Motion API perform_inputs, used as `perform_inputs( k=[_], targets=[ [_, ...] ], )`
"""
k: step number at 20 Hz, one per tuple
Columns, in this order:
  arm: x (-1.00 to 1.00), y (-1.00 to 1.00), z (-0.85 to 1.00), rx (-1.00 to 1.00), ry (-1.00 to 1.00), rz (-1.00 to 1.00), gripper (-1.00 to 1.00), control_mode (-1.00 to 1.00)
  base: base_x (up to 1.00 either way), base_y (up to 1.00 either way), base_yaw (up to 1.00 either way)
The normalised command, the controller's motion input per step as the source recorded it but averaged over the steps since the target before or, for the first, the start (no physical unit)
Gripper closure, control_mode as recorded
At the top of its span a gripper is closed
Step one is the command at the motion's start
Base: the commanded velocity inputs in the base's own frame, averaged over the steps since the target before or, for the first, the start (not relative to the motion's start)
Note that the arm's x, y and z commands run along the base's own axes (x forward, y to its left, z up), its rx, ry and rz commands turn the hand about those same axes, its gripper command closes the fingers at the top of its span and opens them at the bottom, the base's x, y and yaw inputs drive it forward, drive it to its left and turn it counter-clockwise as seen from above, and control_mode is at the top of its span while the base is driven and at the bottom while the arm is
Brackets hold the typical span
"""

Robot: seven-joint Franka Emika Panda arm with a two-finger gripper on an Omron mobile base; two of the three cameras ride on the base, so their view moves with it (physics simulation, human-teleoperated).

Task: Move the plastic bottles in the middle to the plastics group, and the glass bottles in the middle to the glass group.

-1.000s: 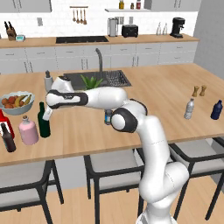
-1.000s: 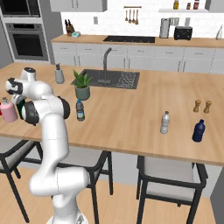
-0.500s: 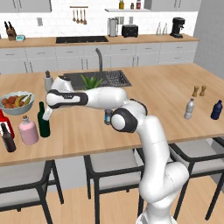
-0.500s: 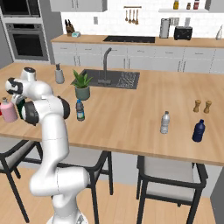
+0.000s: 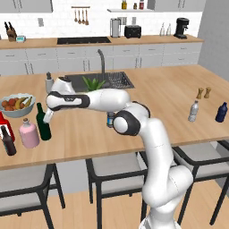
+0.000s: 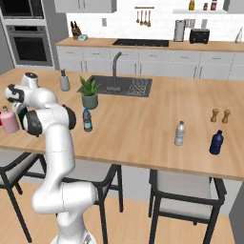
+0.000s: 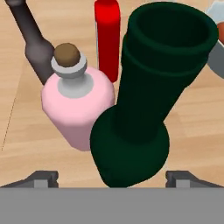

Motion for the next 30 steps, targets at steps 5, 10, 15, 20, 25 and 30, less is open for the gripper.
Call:
perform_inputs(
  k=[5,10,15,20,25,30],
  targets=[
    [-0.20,-0.21,0.45,-0.03,0.00,-0.08,-1.00,-1.00,0.00,0.00,0.00],
    [-0.53,-0.88,0.34,0.00,-0.01,-0.22,-1.00,-1.00,0.00,0.00,0.00],
    [-0.52,-1.00,0.02,0.00,0.00,-0.33,-1.00,-1.00,0.00,0.00,0.00],
    [-0.40,-1.00,0.01,-0.01,0.00,-0.38,-1.00,-1.00,0.00,0.00,0.00],
    [0.00,-0.98,0.03,-0.04,0.14,-0.51,-1.00,-1.00,0.00,0.00,0.00],
    [0.03,-1.00,-0.27,0.12,0.06,-0.39,-1.00,-1.00,0.00,0.00,0.00]
  ],
)
